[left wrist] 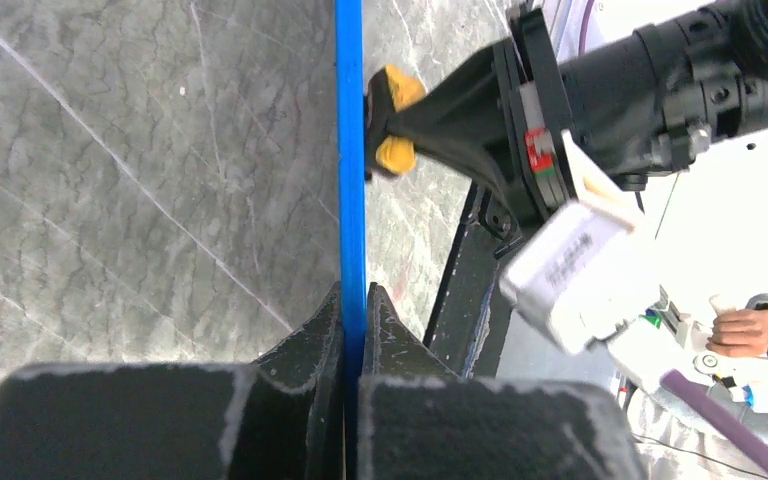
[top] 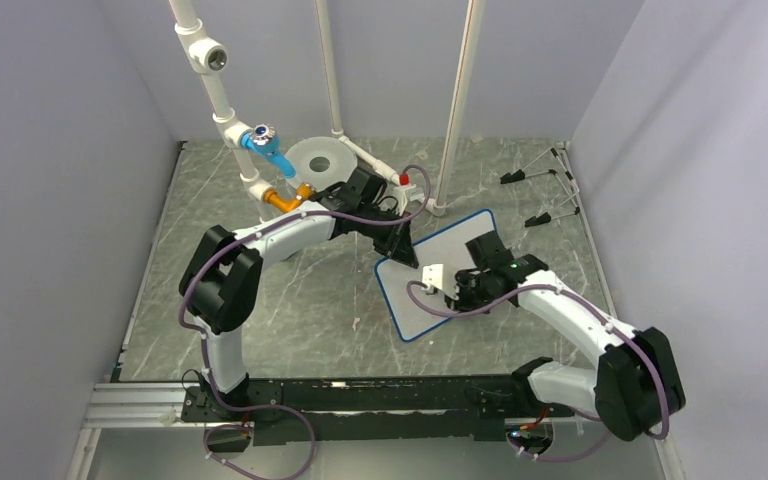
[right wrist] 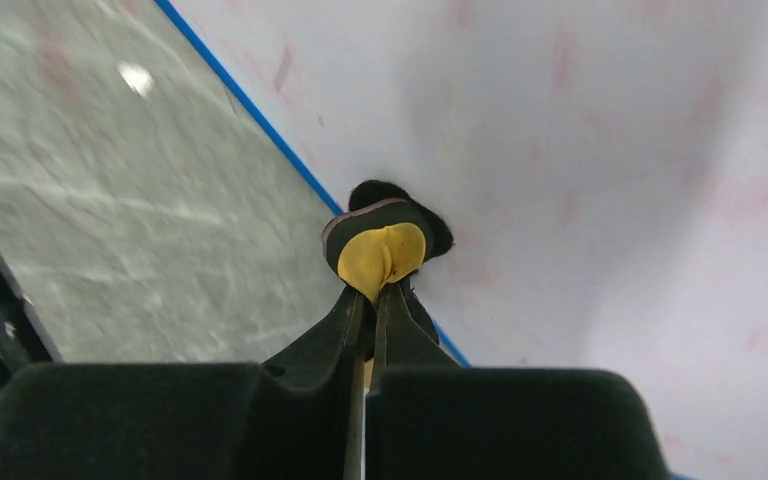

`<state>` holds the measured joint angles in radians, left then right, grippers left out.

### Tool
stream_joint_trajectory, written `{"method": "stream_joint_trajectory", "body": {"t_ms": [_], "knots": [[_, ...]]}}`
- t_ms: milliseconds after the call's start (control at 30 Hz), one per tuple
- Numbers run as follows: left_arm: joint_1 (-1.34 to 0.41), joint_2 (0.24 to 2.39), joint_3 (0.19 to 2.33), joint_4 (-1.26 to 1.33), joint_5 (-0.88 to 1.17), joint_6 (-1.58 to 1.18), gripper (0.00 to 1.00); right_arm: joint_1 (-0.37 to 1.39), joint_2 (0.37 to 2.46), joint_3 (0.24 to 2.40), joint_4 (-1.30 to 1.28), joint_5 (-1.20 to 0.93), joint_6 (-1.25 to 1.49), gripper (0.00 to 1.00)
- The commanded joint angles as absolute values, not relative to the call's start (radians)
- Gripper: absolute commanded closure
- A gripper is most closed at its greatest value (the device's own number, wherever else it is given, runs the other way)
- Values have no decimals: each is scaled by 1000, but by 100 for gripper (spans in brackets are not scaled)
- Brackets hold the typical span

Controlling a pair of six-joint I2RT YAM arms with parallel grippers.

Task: Erase the whiteboard
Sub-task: Erase the whiteboard at the center of the board.

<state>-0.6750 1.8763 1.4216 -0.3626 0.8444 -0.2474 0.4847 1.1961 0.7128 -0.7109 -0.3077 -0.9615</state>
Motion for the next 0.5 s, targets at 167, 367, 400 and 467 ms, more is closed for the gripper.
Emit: {"method": "stream_joint_trajectory", "body": {"t_ms": [167, 367, 400, 467], "knots": [[-686, 1807, 1444, -390, 973, -207, 100, 253, 1154, 637, -668, -213, -1128, 100], [-687, 1783, 1458, -455, 906, -169, 100, 148, 1064, 684, -898, -338, -1252, 100], [-688, 1783, 1465, -469, 894, -161, 100, 130, 1052, 688, -919, -355, -1264, 100], [-692, 1782, 1489, -512, 866, -141, 100, 96, 1034, 693, -938, -387, -1272, 100]]}}
